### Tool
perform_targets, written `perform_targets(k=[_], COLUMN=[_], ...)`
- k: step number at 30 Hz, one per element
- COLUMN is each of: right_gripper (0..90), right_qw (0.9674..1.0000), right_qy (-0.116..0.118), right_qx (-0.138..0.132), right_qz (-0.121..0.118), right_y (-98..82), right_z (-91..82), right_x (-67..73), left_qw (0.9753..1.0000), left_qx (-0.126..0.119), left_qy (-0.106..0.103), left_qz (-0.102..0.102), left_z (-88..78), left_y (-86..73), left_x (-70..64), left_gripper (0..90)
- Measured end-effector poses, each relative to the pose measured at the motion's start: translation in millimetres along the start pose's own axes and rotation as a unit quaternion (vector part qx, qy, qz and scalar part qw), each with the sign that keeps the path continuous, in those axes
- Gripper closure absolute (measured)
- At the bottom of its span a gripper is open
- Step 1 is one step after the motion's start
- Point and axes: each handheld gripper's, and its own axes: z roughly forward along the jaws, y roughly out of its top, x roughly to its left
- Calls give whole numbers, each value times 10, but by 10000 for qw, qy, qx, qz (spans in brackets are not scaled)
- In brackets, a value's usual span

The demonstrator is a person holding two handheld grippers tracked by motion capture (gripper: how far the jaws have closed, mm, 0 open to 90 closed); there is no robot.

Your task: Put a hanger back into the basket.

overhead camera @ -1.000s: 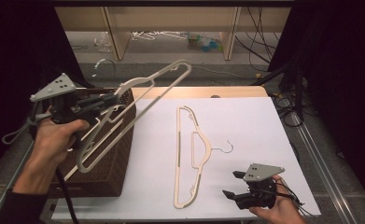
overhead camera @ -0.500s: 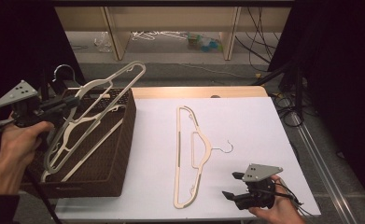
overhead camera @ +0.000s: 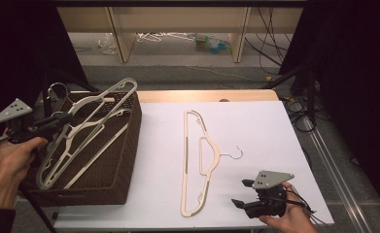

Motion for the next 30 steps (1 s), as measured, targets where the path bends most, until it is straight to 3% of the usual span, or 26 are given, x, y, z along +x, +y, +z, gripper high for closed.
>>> perform_targets(k=[6,10,13,20,22,23,28,30], right_gripper=[306,306,307,307,307,307,307,307], right_qw=[10000,10000,10000,10000,10000,10000,10000,9999], right_qy=[24,14,10,43,49,49,43,44], right_qx=[14,17,15,70,68,68,61,84], right_qz=[-14,8,-8,17,26,26,4,41], right_y=[2,-1,-1,-10,-9,-9,-14,-15], right_z=[4,3,5,19,16,16,23,25], right_x=[3,3,-1,-3,-2,-2,-17,-15], left_qw=[9999,9995,9996,9990,9970,9970,9964,9956], left_qx=[91,308,290,434,741,741,814,906], left_qy=[-33,22,-16,-16,58,58,-234,-222], left_qz=[-62,-5,-65,47,228,228,46,72], left_z=[22,88,88,95,130,130,224,258], left_y=[-134,-196,-218,-320,-392,-392,-566,-580], left_x=[95,102,131,229,286,286,365,347], left_gripper=[859,859,859,859,859,859,859,858])
